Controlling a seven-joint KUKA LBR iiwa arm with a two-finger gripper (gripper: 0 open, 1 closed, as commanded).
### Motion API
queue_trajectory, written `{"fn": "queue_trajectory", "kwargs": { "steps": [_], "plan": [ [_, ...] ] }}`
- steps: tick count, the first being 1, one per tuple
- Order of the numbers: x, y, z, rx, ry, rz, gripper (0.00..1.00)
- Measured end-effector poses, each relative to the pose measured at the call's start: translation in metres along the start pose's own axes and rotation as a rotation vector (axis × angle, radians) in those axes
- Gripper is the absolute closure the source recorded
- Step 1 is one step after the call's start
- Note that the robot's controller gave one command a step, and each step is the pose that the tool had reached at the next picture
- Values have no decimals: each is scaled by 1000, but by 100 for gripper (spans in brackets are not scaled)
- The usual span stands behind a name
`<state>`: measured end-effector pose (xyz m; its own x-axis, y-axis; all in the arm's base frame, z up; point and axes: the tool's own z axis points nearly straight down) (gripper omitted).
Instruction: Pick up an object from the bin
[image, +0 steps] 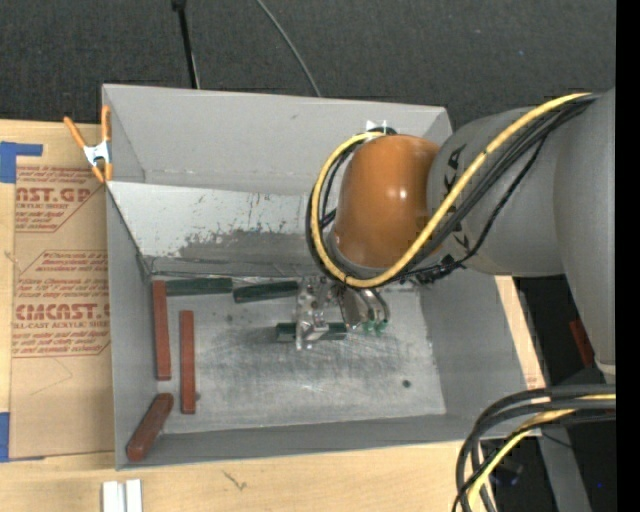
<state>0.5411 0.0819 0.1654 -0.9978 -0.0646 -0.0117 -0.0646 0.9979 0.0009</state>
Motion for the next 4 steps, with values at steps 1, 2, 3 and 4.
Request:
{"fn": "queue_trajectory", "kwargs": {
  "steps": [1,2,3,4],
  "plan": [
    [-1,-8,89,-1,7,-52,100],
    [-1,-8,89,-1,7,-52,100],
    [-4,0,-27,0,10,-81,100],
    [-4,0,-27,0,10,-82,100]
  ]
}}
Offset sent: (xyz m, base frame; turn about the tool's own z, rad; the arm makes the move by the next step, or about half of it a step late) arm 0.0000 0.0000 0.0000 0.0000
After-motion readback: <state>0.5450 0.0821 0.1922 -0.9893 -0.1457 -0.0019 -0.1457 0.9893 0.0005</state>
